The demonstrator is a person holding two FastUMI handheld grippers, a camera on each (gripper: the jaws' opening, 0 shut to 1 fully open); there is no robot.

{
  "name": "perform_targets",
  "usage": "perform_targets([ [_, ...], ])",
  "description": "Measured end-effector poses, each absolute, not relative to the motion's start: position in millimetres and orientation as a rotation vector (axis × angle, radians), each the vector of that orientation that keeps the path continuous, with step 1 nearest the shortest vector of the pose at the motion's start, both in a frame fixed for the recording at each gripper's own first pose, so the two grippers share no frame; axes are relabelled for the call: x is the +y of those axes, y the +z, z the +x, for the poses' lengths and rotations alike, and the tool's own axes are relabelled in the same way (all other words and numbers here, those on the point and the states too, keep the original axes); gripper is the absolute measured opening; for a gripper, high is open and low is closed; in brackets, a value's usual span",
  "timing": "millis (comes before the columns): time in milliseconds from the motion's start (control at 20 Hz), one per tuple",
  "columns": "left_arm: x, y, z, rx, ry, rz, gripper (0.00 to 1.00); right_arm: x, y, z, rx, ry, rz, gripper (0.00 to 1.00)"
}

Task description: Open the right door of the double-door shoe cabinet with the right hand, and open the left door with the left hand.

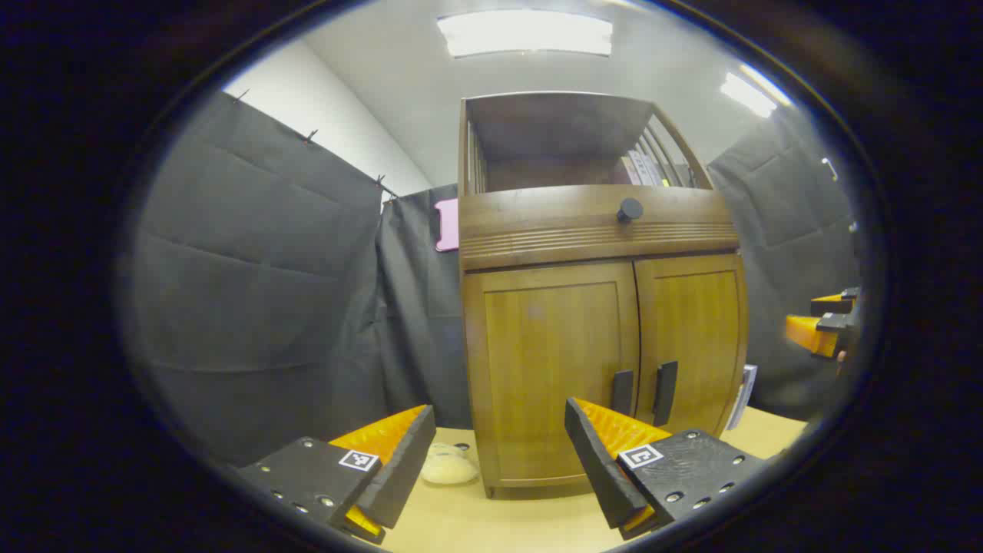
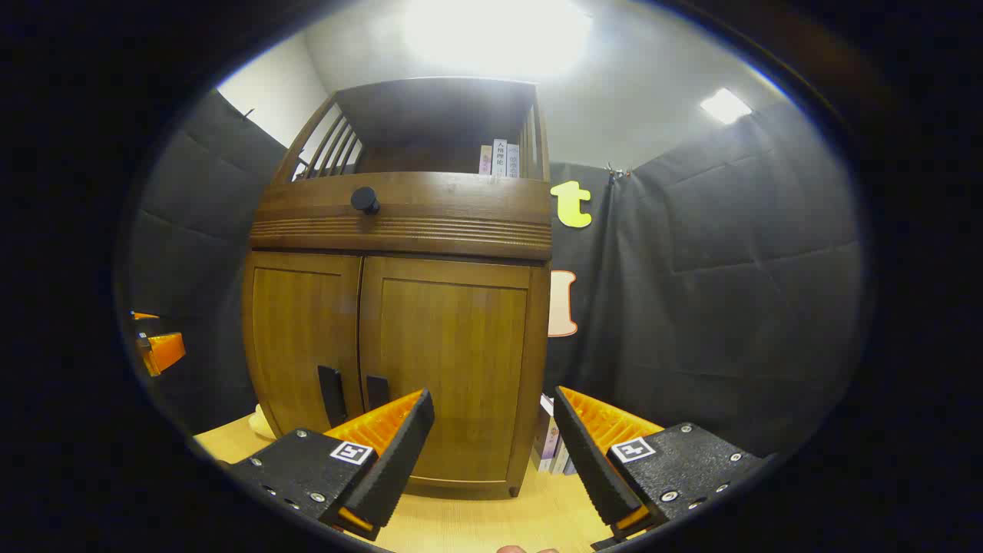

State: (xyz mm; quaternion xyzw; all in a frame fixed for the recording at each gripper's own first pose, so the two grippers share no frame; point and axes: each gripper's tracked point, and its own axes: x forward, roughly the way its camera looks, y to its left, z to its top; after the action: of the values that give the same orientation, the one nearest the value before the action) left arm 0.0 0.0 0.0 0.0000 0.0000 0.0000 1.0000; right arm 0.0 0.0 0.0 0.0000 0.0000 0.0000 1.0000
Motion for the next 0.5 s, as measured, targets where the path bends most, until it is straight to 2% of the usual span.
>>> perform_targets([
  [200,-0.5,-1.5,1.6,0.012,-0.058,-0.077,1.00,-6.7,1.0,8.3,0.027,-0.006,0.020,0.96],
  [250,-1.8,-1.3,1.6,0.016,-0.065,-0.089,0.89,-9.6,2.7,9.9,0.027,-0.009,0.019,0.96],
  [350,-3.1,-2.2,1.9,0.024,-0.075,-0.095,1.00,-6.2,1.2,7.5,0.024,-0.021,0.013,0.96],
  [500,-4.4,-2.3,2.0,0.040,-0.086,-0.100,1.00,-6.0,0.2,9.6,0.039,-0.024,0.022,0.96],
])
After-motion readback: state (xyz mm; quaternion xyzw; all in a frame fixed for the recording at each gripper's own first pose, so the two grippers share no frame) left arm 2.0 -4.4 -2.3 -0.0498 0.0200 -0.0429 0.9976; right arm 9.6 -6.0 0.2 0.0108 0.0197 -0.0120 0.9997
